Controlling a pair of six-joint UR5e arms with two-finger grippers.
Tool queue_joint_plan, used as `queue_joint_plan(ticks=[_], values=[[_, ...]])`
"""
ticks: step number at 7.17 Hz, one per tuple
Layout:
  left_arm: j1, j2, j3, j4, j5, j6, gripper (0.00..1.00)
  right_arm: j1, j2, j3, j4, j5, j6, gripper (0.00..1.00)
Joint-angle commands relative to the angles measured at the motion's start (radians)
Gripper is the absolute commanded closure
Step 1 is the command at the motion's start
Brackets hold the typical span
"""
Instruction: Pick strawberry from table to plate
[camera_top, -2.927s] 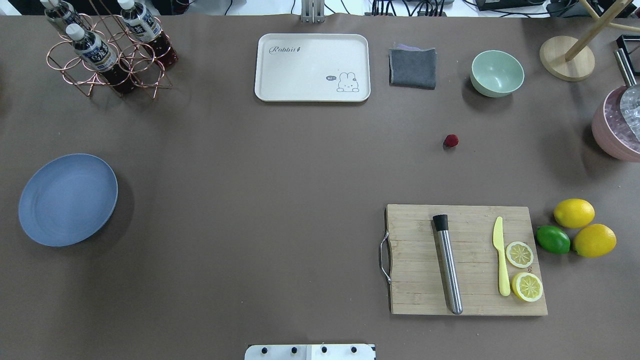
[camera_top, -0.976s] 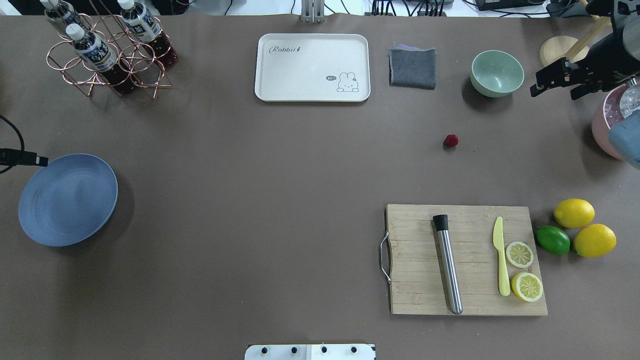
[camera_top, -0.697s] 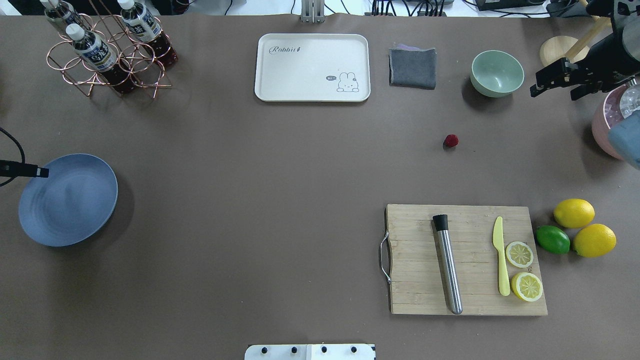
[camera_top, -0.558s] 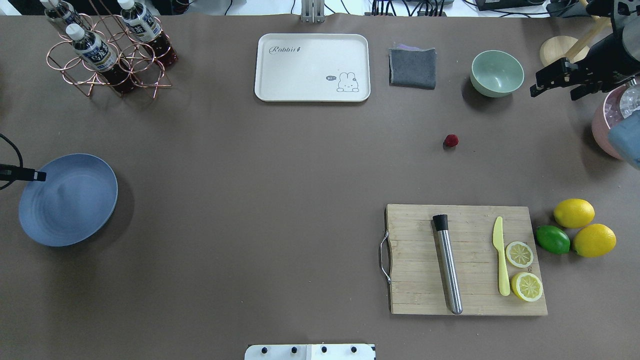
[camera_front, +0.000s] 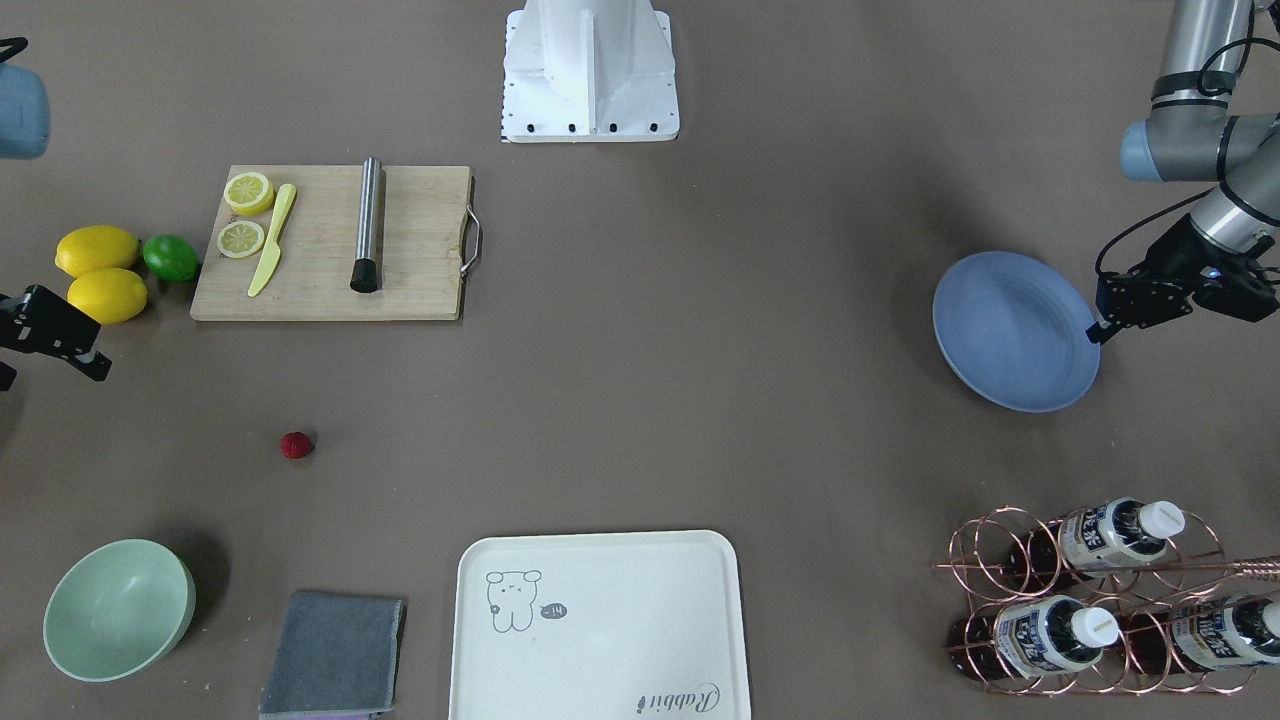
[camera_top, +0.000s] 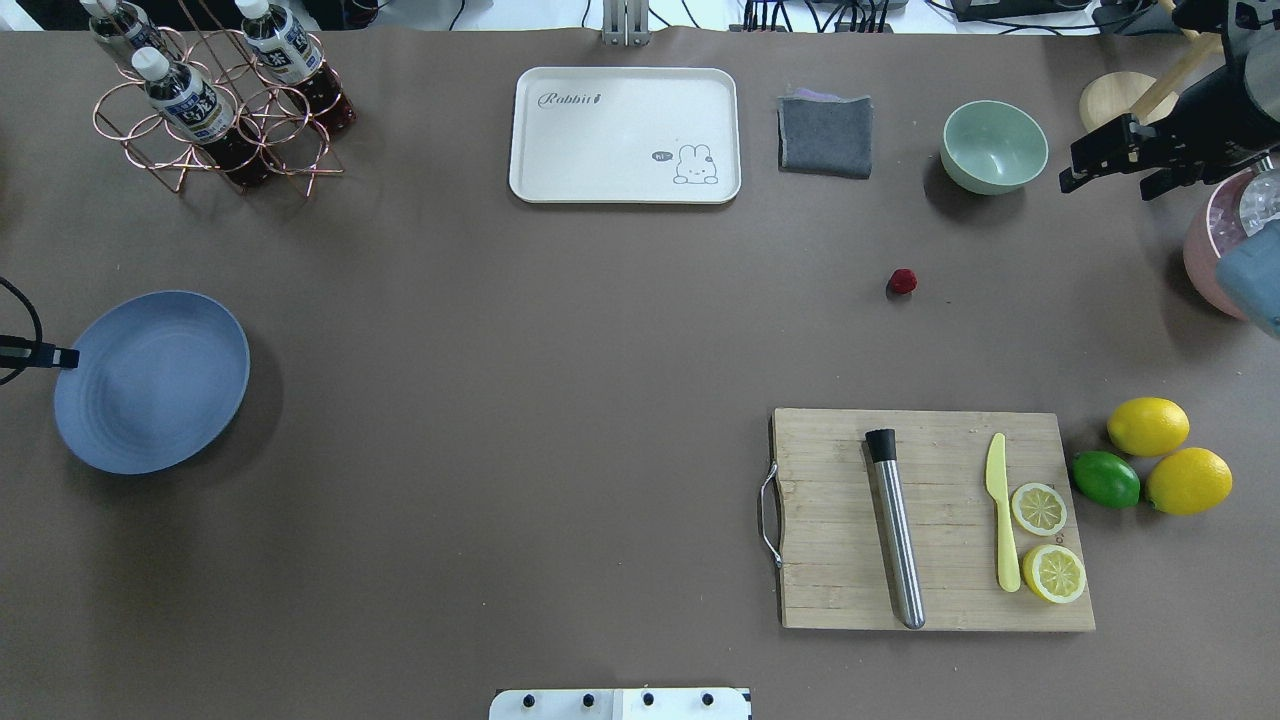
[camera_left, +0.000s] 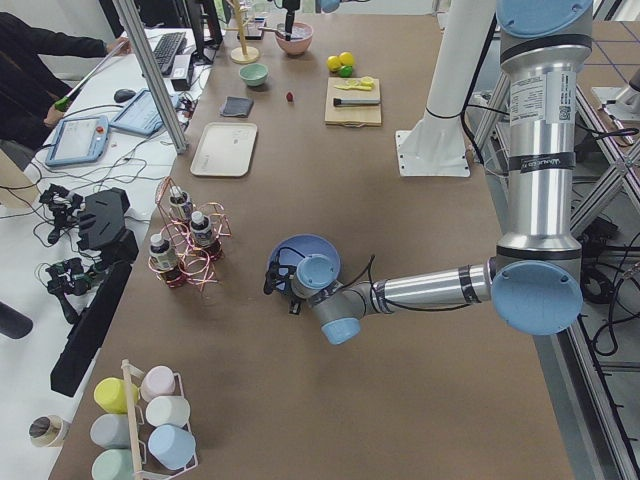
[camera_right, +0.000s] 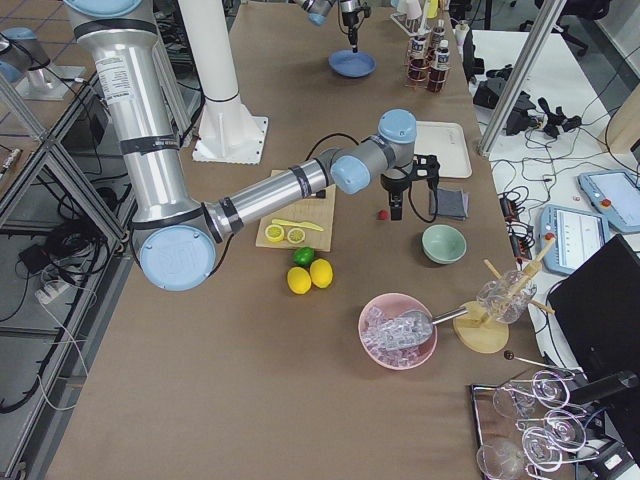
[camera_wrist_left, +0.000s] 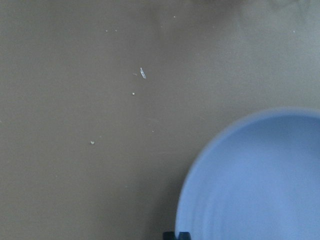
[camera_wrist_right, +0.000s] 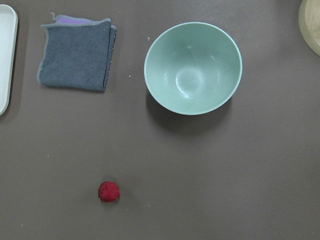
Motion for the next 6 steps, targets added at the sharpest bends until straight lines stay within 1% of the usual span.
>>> queue_joint_plan(ticks=[1, 2, 3, 4, 5, 6], values=[[-0.002, 0.001, -0.018, 0.001, -0.100, -0.018, 1.00, 0.000, 0.007, -0.001, 0.000, 0.000, 0.000, 0.00], [-0.015, 0.001, -0.046, 0.003, -0.170, -0.066, 1.00, 0.000, 0.012, -0.001, -0.002, 0.000, 0.000, 0.00], [-0.044, -0.008, -0.097, 0.015, -0.226, -0.142, 1.00, 0.000, 0.012, -0.003, -0.002, 0.000, 0.002, 0.00], [-0.043, -0.028, -0.145, 0.027, -0.223, -0.240, 1.00, 0.000, 0.018, -0.004, -0.002, -0.002, 0.002, 0.00], [-0.037, -0.089, -0.150, 0.041, -0.217, -0.306, 1.00, -0.005, 0.021, -0.009, -0.002, -0.002, 0.002, 0.00], [-0.035, -0.157, -0.153, 0.105, -0.185, -0.327, 1.00, -0.012, 0.026, -0.009, -0.002, -0.014, 0.018, 0.00]])
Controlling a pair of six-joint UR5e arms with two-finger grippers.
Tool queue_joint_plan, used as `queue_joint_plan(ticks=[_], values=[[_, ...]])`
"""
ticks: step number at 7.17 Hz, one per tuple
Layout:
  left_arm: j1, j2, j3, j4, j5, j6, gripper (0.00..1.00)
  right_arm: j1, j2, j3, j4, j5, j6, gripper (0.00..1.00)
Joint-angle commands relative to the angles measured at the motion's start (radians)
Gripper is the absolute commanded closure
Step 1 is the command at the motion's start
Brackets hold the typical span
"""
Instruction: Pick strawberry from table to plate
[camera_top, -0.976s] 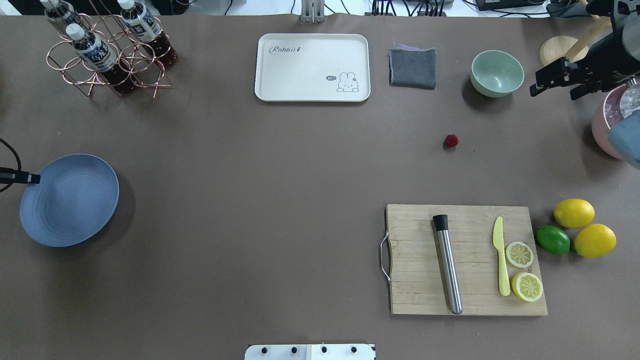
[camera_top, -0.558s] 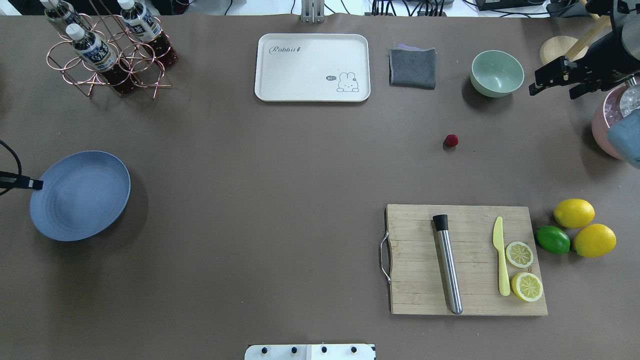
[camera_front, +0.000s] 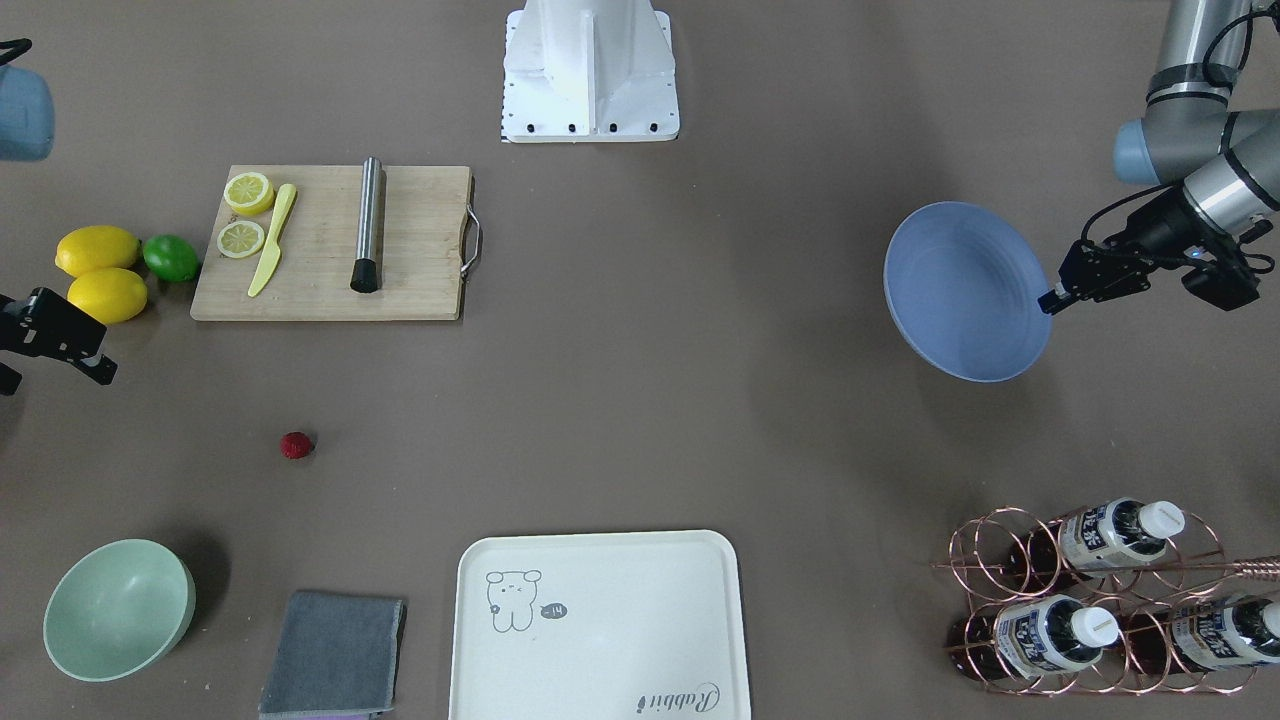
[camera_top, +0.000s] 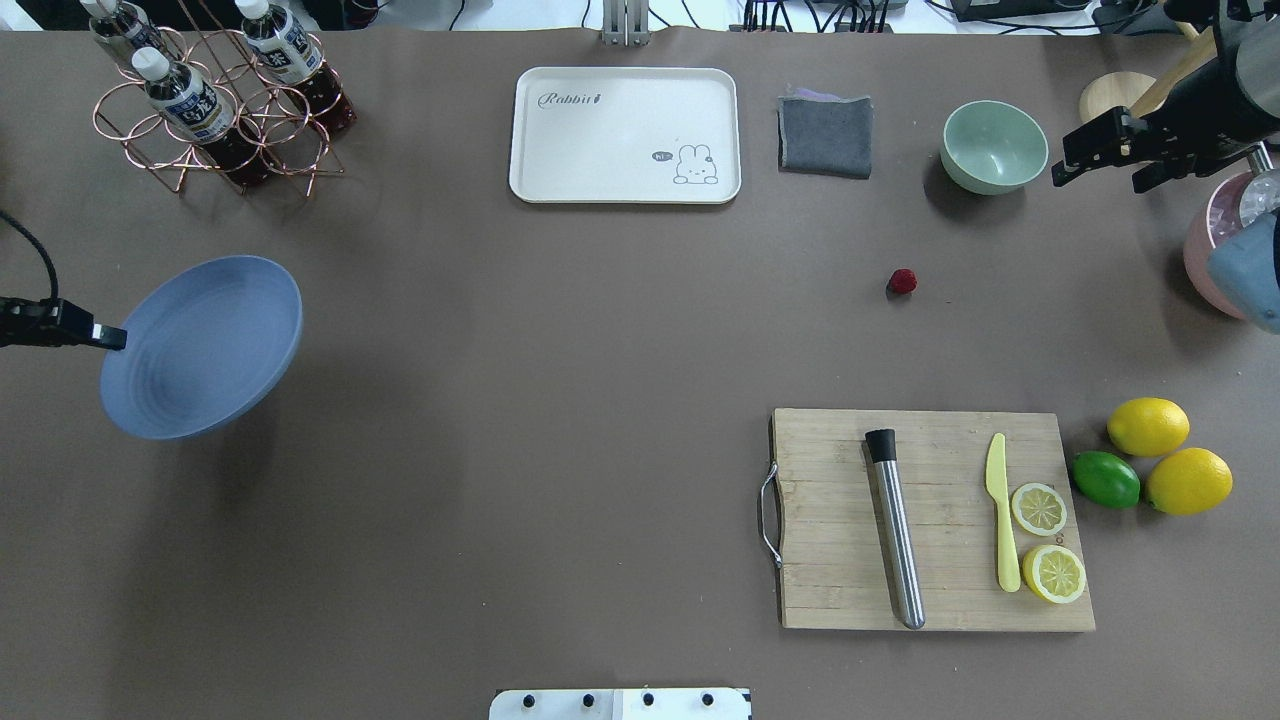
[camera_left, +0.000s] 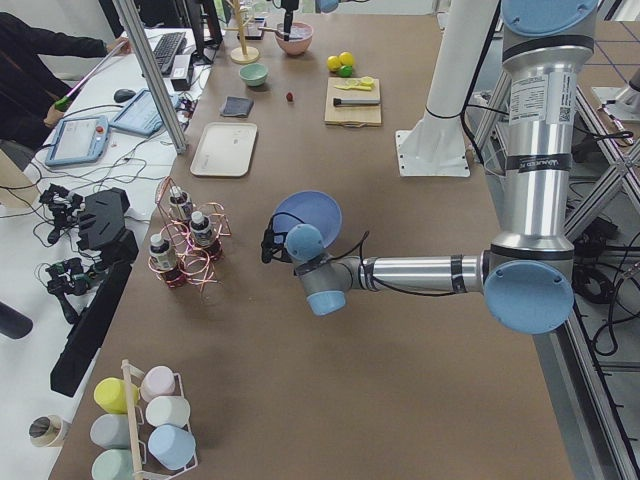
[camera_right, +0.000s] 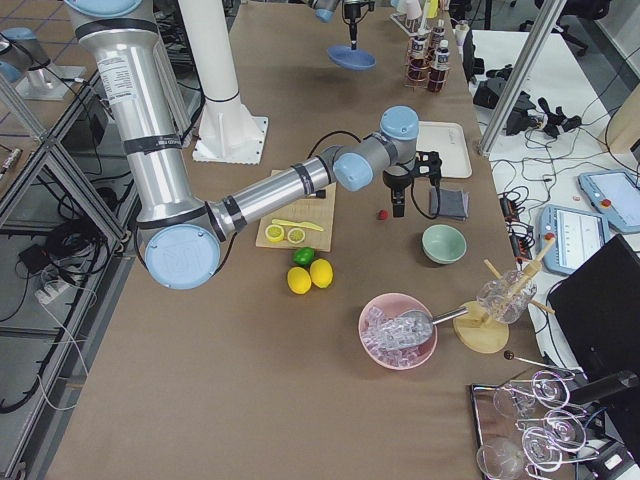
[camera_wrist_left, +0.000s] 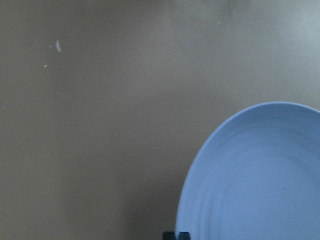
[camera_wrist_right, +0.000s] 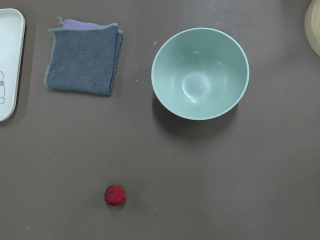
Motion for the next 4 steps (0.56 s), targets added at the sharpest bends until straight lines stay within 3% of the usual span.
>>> queue_joint_plan(ticks=[1, 2, 4], values=[[0.020, -0.127, -0.023, 0.116, 0.061, -0.053, 1.00, -0.030, 0.014, -0.002, 0.002, -0.031, 0.048, 0.00], [0.072, -0.153, -0.062, 0.189, 0.132, -0.060, 1.00, -0.065, 0.021, 0.001, 0.002, -0.065, 0.086, 0.00], [0.221, -0.202, -0.282, 0.498, 0.309, -0.118, 1.00, -0.139, 0.028, 0.000, 0.003, -0.121, 0.111, 0.00]])
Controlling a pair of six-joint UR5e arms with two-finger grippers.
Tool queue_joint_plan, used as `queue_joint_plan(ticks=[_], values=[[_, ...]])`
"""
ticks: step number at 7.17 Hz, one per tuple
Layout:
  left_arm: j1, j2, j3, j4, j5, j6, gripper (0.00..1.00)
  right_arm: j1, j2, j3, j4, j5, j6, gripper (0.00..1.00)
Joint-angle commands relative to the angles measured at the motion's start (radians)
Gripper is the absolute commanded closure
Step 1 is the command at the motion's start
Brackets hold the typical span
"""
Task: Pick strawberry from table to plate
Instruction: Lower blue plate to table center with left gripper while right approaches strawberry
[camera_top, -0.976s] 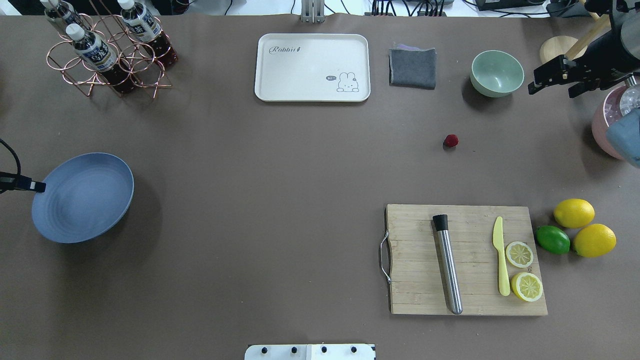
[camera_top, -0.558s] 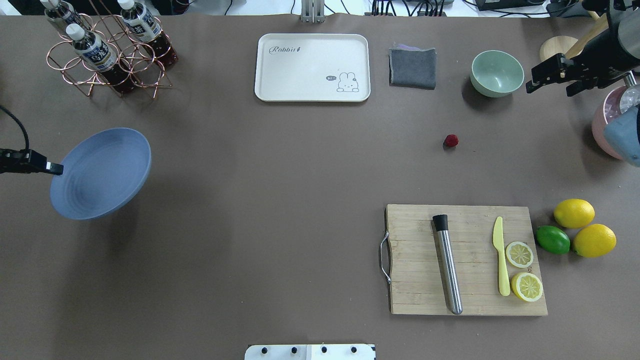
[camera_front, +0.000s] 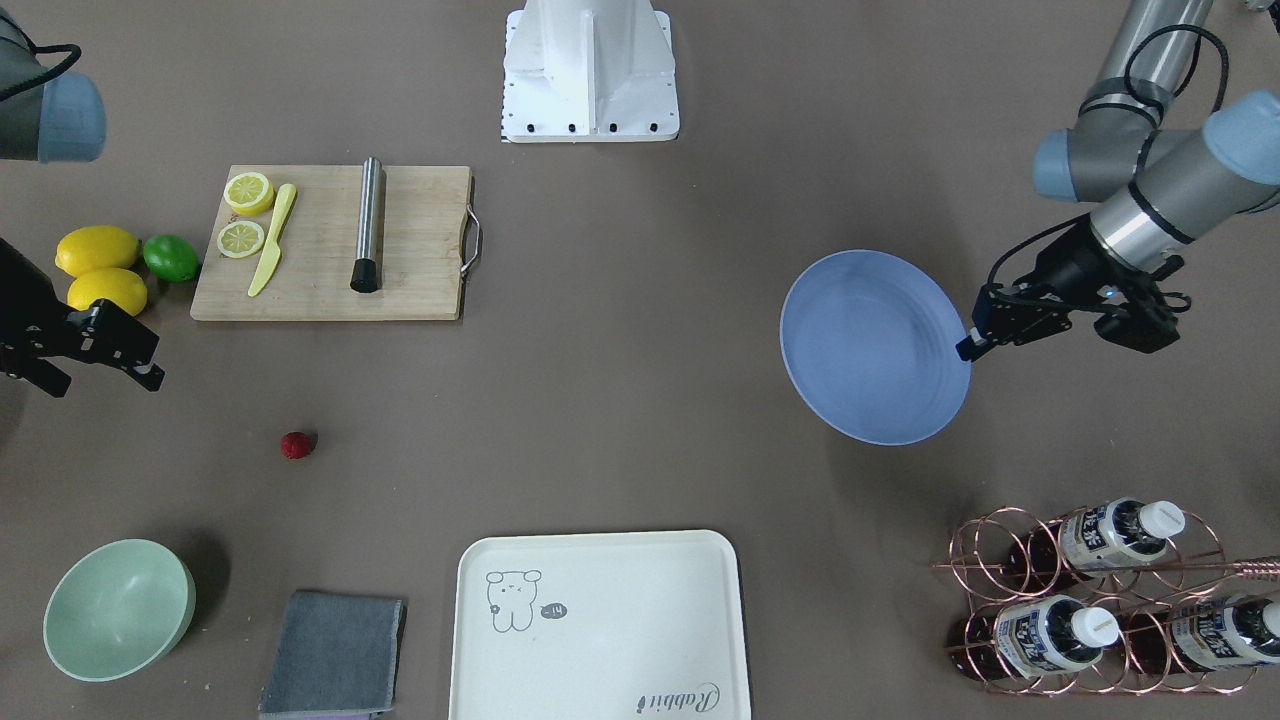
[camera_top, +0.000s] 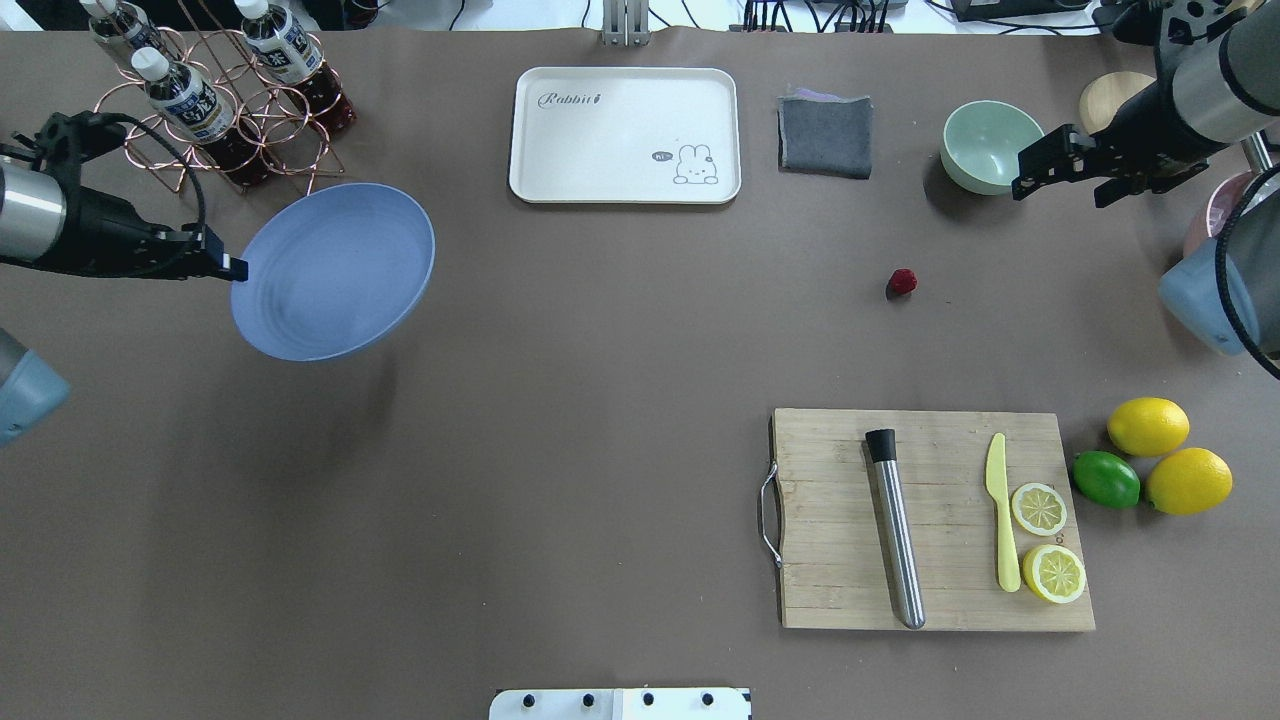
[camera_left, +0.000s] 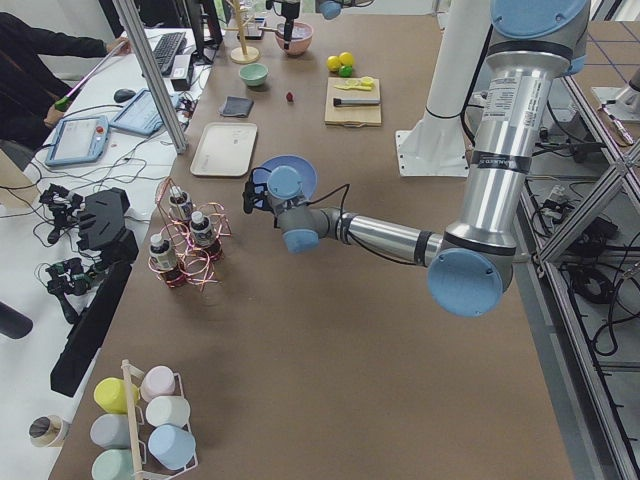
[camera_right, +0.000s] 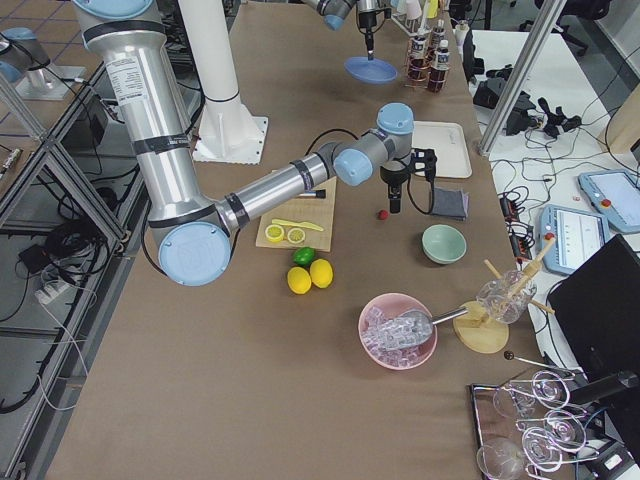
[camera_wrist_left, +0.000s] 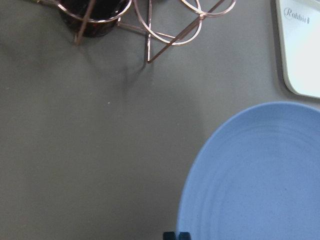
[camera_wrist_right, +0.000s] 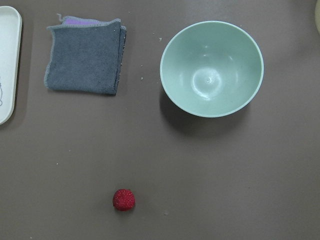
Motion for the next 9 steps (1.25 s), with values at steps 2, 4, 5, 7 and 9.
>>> queue_joint_plan(ticks=[2, 4, 5, 7, 9], values=[[0.224, -0.076, -0.218, 0.281, 0.260, -0.138, 1.00, -0.121, 0.042, -0.035, -0.001, -0.099, 0.013, 0.00], [0.350, -0.166, -0.230, 0.388, 0.419, -0.207, 1.00, -0.150, 0.047, -0.093, 0.042, -0.108, 0.013, 0.00], [0.425, -0.232, -0.229, 0.468, 0.507, -0.245, 1.00, -0.155, 0.045, -0.163, 0.132, -0.110, 0.015, 0.00], [0.541, -0.252, -0.218, 0.481, 0.630, -0.280, 1.00, -0.174, 0.047, -0.205, 0.166, -0.125, 0.019, 0.00], [0.573, -0.254, -0.192, 0.478, 0.664, -0.299, 1.00, -0.205, 0.047, -0.205, 0.166, -0.145, 0.036, 0.00]])
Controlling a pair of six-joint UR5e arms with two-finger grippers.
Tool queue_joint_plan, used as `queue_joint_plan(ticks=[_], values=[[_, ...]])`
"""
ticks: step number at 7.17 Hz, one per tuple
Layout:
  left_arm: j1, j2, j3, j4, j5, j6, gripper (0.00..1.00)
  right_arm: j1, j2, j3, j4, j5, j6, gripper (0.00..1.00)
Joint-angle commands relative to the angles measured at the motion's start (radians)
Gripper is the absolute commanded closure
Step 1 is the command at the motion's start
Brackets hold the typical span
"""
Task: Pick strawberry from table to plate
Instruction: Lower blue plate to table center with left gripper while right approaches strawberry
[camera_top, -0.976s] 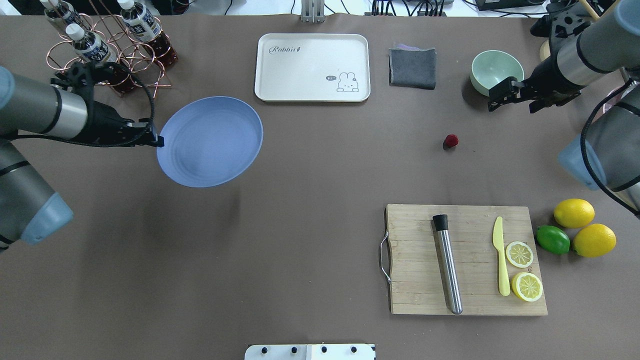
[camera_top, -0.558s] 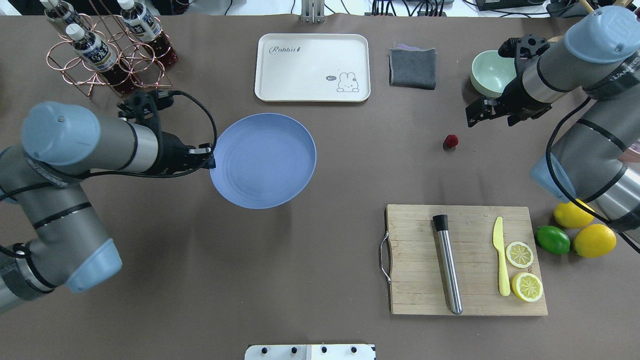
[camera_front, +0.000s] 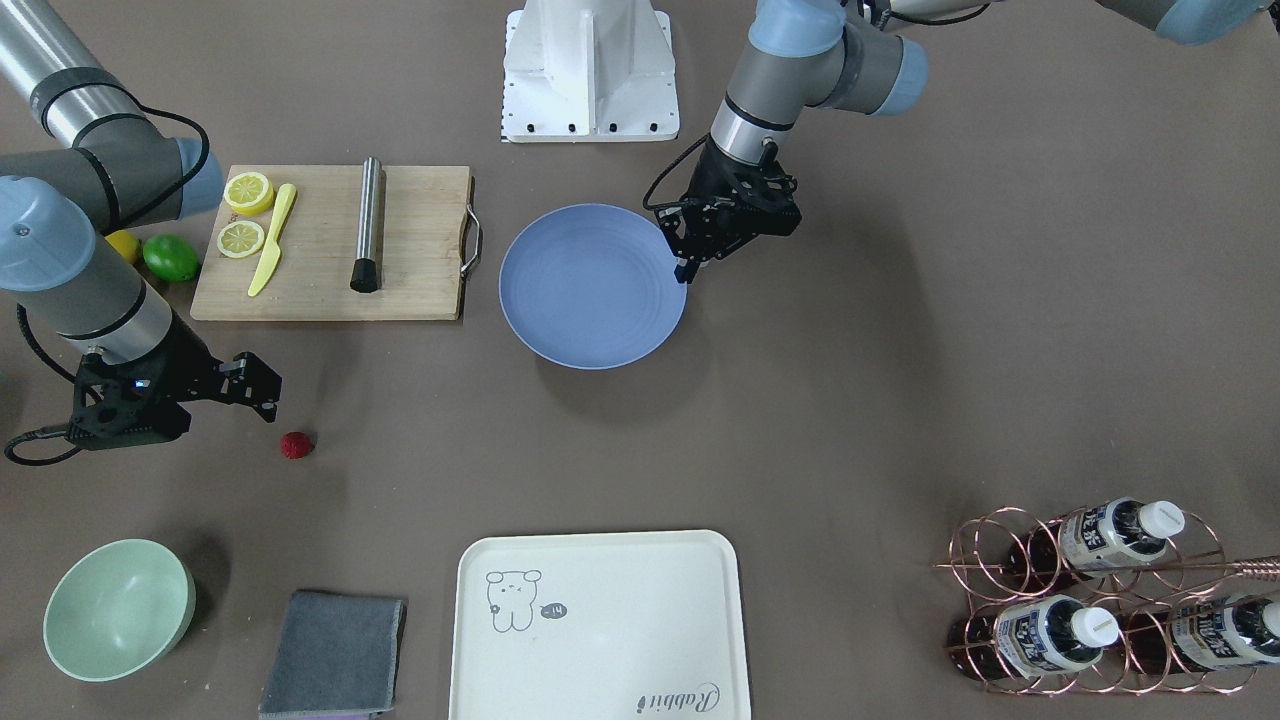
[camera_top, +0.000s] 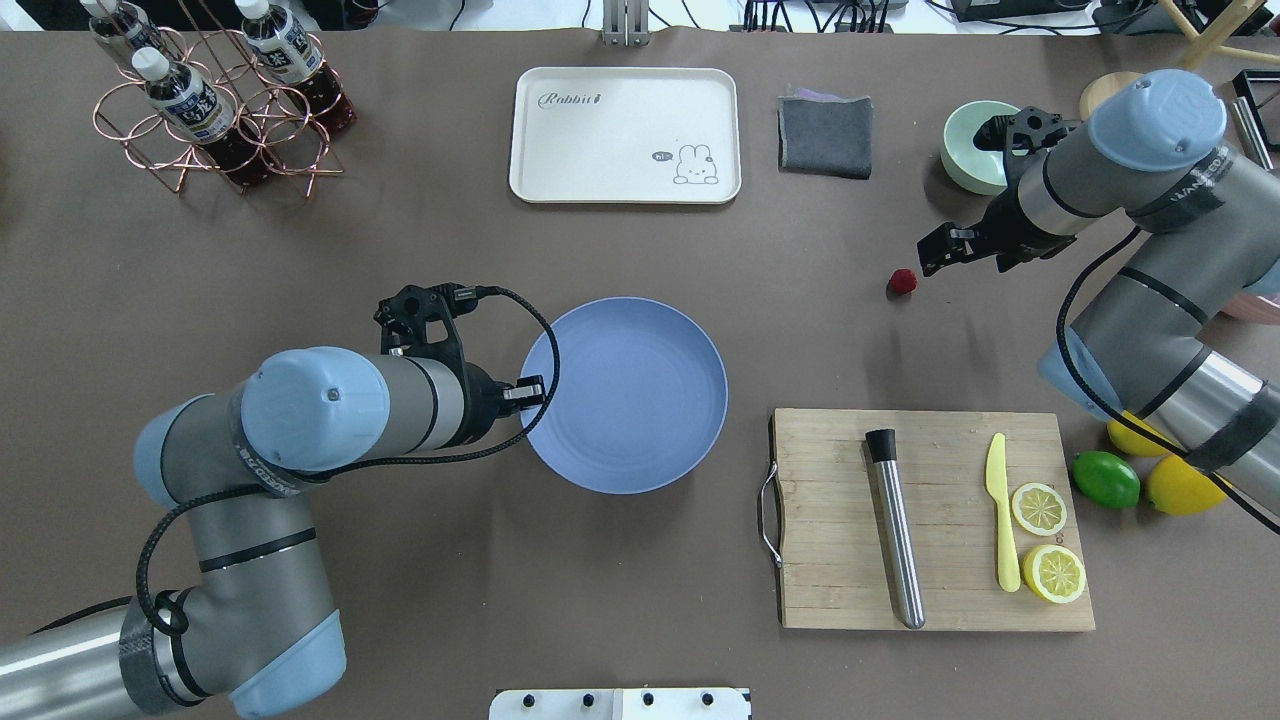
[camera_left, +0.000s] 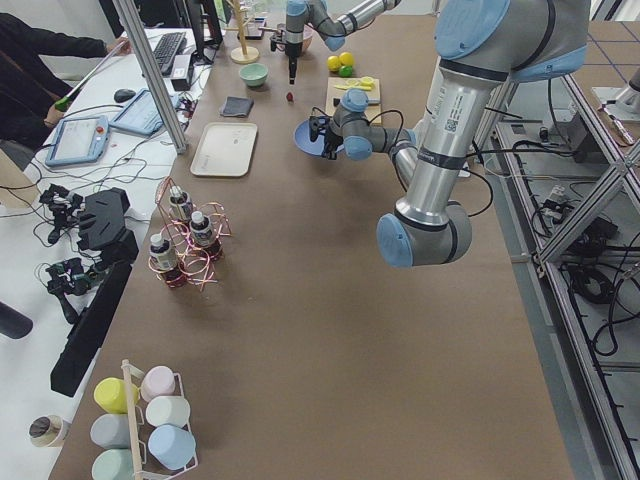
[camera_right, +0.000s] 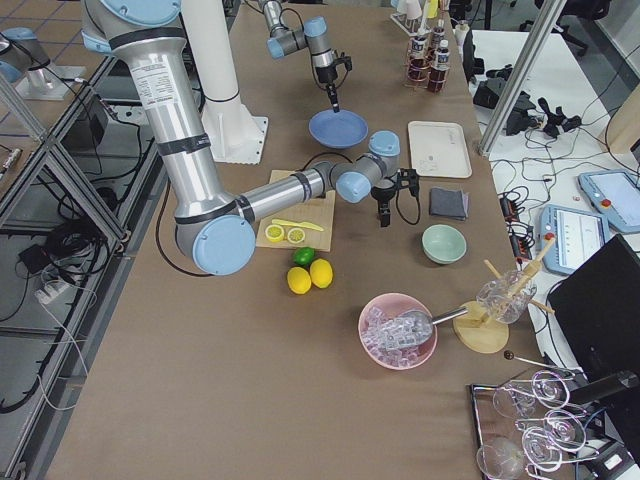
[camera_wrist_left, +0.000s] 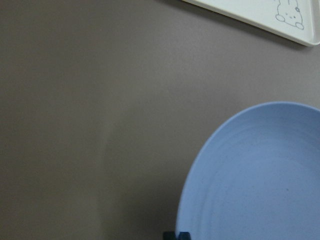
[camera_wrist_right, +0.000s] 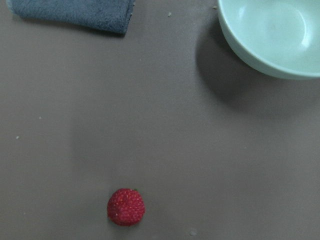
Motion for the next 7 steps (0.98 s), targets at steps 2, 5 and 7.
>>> queue_joint_plan(ticks=[2, 5, 7], values=[[0.039, -0.006, 0.027, -0.002, 0.052, -0.010, 1.00, -0.054, 0.026, -0.003, 0.003, -0.043, 0.070, 0.00], [0.054, -0.009, 0.035, -0.002, 0.055, -0.010, 0.37, -0.065, 0.046, -0.029, 0.003, -0.051, 0.070, 0.00], [0.053, -0.012, 0.024, -0.005, 0.095, -0.008, 0.02, -0.068, 0.080, -0.062, 0.003, -0.059, 0.072, 0.00]])
